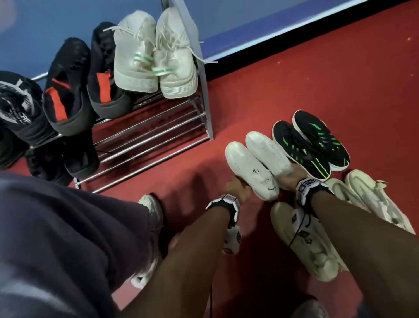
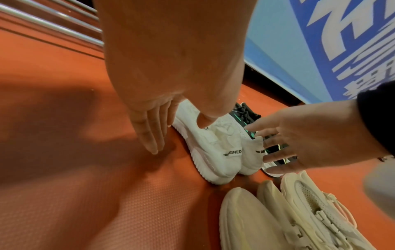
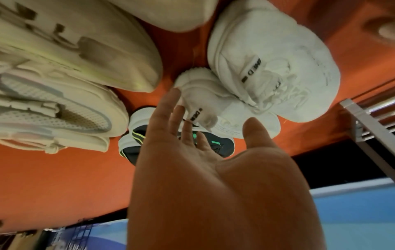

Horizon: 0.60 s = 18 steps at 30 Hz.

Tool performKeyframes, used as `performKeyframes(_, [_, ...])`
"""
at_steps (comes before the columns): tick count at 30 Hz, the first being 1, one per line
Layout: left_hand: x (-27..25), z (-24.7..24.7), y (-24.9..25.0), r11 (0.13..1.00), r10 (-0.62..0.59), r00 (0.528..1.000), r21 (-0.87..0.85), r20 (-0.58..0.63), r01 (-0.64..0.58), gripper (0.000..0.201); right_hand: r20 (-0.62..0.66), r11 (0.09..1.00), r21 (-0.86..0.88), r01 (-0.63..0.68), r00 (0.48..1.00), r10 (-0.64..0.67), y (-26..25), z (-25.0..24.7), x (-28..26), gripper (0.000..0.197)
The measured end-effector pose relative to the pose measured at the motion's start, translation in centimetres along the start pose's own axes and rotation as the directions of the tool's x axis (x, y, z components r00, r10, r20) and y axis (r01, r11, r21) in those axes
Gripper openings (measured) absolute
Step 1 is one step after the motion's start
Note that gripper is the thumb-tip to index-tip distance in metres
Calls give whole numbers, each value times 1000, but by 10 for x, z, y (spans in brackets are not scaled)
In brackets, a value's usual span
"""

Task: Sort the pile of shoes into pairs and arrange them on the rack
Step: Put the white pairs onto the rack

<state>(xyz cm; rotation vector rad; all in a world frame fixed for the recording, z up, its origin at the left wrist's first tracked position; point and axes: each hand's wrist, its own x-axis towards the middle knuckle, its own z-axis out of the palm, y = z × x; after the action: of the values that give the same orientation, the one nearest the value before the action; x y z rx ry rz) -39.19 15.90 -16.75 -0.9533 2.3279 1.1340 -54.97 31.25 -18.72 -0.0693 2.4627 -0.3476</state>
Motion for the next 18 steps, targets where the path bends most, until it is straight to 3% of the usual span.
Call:
performKeyframes(2, [4, 6, -4, 996, -51, 998, -69, 40, 53, 54, 56, 987, 113, -112, 993, 106, -3, -3, 1, 100])
performKeyframes(3, [5, 7, -5, 992, -76, 996, -94, 51, 80, 57, 125, 964, 226, -143, 985, 117, 10, 8, 26, 97])
performKeyframes(5, [9, 10, -7, 983, -118, 990, -129, 82, 128, 54, 240, 943, 267, -197, 962, 133, 16, 21, 34, 100])
performKeyframes(6, [12, 11, -10, 979, -133, 987, -144, 86, 144, 50, 303, 928, 305, -213, 946, 118, 16, 27, 30, 90])
performKeyframes(8, [14, 8, -16, 967, -183, 978, -162, 102, 198, 48, 375, 933, 294, -209, 923, 89, 0, 32, -1, 51])
performKeyframes(9, [17, 8, -21, 954, -216, 971, -190, 100, 232, 55, 371, 934, 292, -205, 925, 87, -7, 34, -15, 49])
performKeyframes(12, [18, -1, -36, 907, -368, 929, -206, 39, 368, 82, 329, 955, 241, -172, 940, 87, -11, 48, -30, 80])
performKeyframes(15, [17, -8, -51, 875, -431, 902, -239, 18, 422, 66, 351, 938, 259, -229, 927, 130, -20, 53, -38, 83])
performKeyframes(18, [18, -8, -63, 863, -406, 911, -298, 69, 408, 45, 291, 938, 285, -199, 950, 113, -25, 55, -47, 79])
